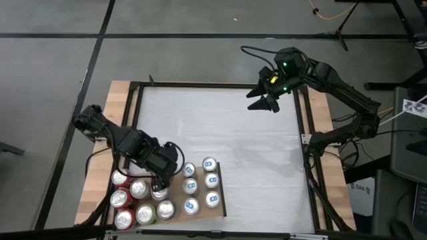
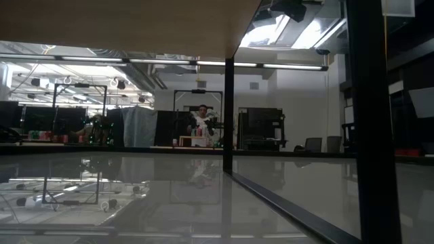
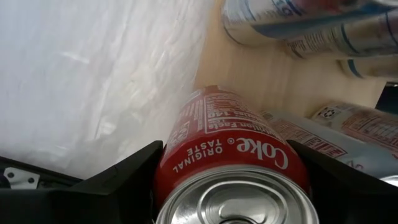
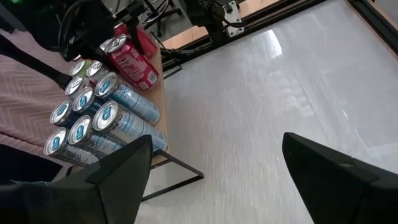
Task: Place canned beverage on shelf
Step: Put the red soda can on the shelf aligned with the silver soda cans, then return to Home Position
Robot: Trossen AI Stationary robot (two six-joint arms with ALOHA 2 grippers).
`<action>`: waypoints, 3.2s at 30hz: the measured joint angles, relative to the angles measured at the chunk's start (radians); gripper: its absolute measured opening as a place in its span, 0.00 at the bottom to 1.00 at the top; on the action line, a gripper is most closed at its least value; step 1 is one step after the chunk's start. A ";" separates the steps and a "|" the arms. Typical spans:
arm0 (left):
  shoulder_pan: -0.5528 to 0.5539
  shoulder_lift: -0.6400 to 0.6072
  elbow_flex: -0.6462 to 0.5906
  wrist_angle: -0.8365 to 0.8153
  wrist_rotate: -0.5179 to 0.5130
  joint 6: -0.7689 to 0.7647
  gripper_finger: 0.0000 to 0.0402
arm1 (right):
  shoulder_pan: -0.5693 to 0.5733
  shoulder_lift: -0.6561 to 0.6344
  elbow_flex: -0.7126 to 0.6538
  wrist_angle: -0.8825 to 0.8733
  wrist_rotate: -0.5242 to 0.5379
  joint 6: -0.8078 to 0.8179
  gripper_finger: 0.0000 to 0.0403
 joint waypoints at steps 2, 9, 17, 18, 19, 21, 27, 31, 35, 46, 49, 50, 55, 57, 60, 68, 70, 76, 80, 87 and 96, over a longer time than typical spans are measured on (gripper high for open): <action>-0.010 0.011 0.000 0.001 -0.002 0.000 0.73 | 0.000 0.000 0.000 0.000 0.000 0.000 0.86; -0.018 0.037 0.000 0.002 0.005 0.026 0.74 | 0.000 0.000 0.000 0.000 0.000 0.000 0.86; -0.017 0.037 0.000 0.002 0.003 0.027 0.74 | 0.000 0.000 0.000 0.000 0.000 0.000 0.86; -0.017 0.037 0.000 0.001 0.003 0.027 0.74 | 0.000 0.000 0.000 0.000 0.000 0.000 0.86; -0.017 0.037 0.000 0.001 0.002 0.027 0.74 | 0.000 0.000 0.000 0.000 0.000 0.000 0.86; -0.017 0.037 0.000 0.001 0.002 0.027 0.74 | 0.000 0.000 0.000 0.000 0.000 0.000 0.86; -0.017 0.037 0.000 0.001 0.002 0.027 0.76 | 0.000 0.000 0.000 0.000 0.000 0.000 0.86; -0.017 0.037 0.000 0.001 0.001 0.027 0.80 | 0.000 0.000 0.000 0.000 0.000 0.000 0.86; -0.017 0.037 0.000 0.002 0.001 0.027 0.85 | 0.000 0.000 0.000 0.000 0.000 0.000 0.86; -0.016 0.037 0.000 0.002 0.001 0.026 0.87 | 0.000 0.000 0.000 0.000 0.000 0.000 0.86; -0.016 0.033 0.000 0.002 0.001 0.026 0.87 | 0.000 0.000 0.000 0.000 0.000 0.000 0.86; -0.014 0.031 0.000 0.002 0.001 0.026 0.87 | 0.000 0.000 0.000 0.000 0.000 0.000 0.86; 0.007 0.014 0.000 0.006 0.003 0.025 0.87 | 0.000 0.000 0.000 0.000 0.000 0.000 0.86; 0.015 0.008 0.001 0.011 0.004 0.026 0.87 | 0.000 0.000 0.000 0.000 0.000 0.000 0.86; 0.030 0.009 0.001 0.012 0.016 0.027 0.87 | 0.000 0.000 0.000 0.000 0.000 0.000 0.86; 0.041 0.009 0.001 0.052 0.063 0.073 0.87 | 0.000 0.000 0.000 0.000 0.000 0.000 0.86; 0.041 0.009 0.001 0.063 0.065 0.078 0.87 | 0.000 0.000 0.000 0.000 0.000 0.000 0.86; 0.041 0.009 0.001 0.069 0.066 0.078 0.87 | 0.000 0.000 0.000 0.000 0.000 0.000 0.86; 0.041 0.005 0.001 0.071 0.065 0.078 0.87 | 0.000 0.000 0.000 0.000 0.000 0.000 0.86; 0.061 -0.022 0.059 0.074 0.057 0.079 0.87 | 0.000 0.000 0.000 0.000 0.001 0.000 0.86; 0.133 -0.099 0.153 0.069 0.033 0.158 0.87 | 0.000 0.000 0.000 -0.005 0.002 0.002 0.86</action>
